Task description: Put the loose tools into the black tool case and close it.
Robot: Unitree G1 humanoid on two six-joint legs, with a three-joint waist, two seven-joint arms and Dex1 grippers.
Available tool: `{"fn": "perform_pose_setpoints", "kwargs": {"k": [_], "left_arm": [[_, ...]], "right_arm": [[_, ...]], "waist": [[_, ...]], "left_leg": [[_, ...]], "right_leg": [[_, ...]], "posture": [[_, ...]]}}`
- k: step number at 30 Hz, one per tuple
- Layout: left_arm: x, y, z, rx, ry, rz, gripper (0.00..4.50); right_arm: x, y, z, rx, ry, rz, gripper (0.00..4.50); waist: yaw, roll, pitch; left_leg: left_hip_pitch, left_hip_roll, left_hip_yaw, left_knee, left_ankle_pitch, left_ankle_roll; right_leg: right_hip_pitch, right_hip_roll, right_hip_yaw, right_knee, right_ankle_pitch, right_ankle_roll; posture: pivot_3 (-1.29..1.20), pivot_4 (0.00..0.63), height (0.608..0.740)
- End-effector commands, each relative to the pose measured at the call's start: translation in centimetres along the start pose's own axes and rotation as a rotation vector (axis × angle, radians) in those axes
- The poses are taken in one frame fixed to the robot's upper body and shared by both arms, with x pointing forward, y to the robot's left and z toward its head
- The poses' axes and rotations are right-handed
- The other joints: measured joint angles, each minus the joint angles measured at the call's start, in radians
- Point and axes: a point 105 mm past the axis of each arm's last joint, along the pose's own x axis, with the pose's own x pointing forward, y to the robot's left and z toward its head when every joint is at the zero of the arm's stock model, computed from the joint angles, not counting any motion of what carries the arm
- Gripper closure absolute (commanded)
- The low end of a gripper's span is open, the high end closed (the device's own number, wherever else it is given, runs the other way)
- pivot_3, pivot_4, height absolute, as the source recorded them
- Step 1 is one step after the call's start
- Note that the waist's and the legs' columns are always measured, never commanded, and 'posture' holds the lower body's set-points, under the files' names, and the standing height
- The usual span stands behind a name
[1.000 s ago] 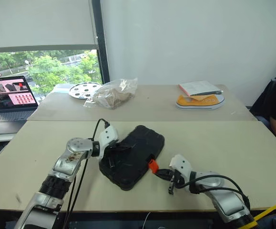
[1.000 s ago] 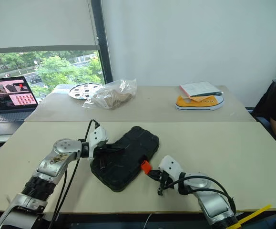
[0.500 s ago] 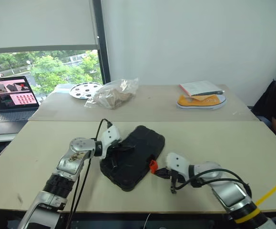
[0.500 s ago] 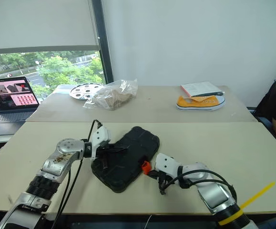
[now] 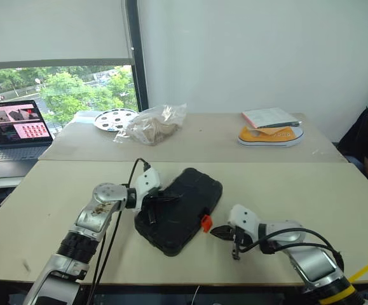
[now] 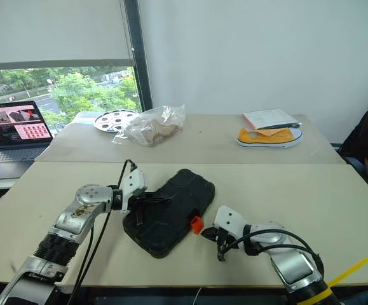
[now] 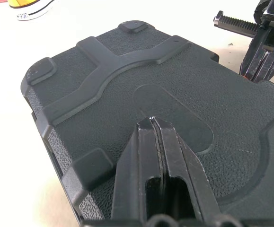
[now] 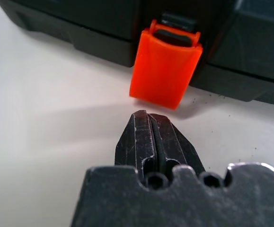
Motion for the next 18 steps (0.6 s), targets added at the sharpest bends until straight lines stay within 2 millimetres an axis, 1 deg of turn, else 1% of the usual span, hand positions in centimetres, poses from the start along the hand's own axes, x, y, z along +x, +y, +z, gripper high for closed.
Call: {"fn": "perform_pose_setpoints", "kwargs": {"k": [1, 4, 6, 9, 12, 18], "left_arm": [[0.3, -1.5, -4.1, -0.102, 0.124, -0.033, 4.50], [0.4, -1.5, -4.1, -0.104, 0.122, -0.033, 4.50], [0.5, -1.6, -4.1, -0.104, 0.121, -0.033, 4.50], [0.6, -1.6, -4.2, -0.107, 0.120, -0.032, 4.50], [0.6, -1.7, -4.2, -0.108, 0.120, -0.032, 4.50], [0.4, -1.9, -4.3, -0.114, 0.121, -0.031, 4.50]], "right_arm": [[0.7, -0.3, 0.6, -0.020, -0.025, -0.024, 4.46], [1.2, -0.1, 1.5, -0.013, -0.082, -0.020, 4.46], [1.3, -0.1, 1.6, -0.012, -0.090, -0.022, 4.46], [1.3, -0.4, 2.4, 0.006, -0.167, -0.056, 4.46], [0.9, -0.7, 2.8, -0.014, -0.211, -0.089, 4.46], [-0.7, -0.8, 3.9, -0.057, -0.278, -0.117, 4.46]], "waist": [[0.000, 0.000, 0.000], [0.000, 0.000, 0.000], [0.001, 0.001, 0.000], [0.000, 0.000, 0.000], [-0.002, 0.001, 0.000], [0.000, 0.001, 0.000]], "left_leg": [[0.000, 0.000, 0.000, 0.000, 0.000, 0.000], [0.000, 0.000, 0.000, -0.001, 0.001, -0.001], [0.000, 0.000, 0.000, -0.001, 0.001, -0.002], [0.000, 0.000, 0.000, -0.002, 0.002, -0.003], [0.000, 0.000, 0.000, -0.002, 0.002, -0.003], [0.000, 0.000, 0.000, -0.003, 0.002, -0.003]], "right_leg": [[0.000, 0.000, 0.000, 0.000, 0.000, 0.000], [0.000, 0.000, 0.000, 0.000, 0.000, 0.000], [-0.001, 0.001, 0.000, 0.000, 0.000, 0.000], [-0.001, 0.002, 0.000, 0.000, 0.000, 0.000], [-0.001, 0.002, 0.000, 0.000, 0.000, 0.000], [-0.002, 0.003, 0.000, 0.000, 0.000, -0.001]], "posture": [[0.00, 0.150, 0.740], [0.00, 0.150, 0.740], [0.00, 0.150, 0.740], [0.00, 0.150, 0.740], [0.00, 0.150, 0.740], [0.00, 0.150, 0.740]]}}
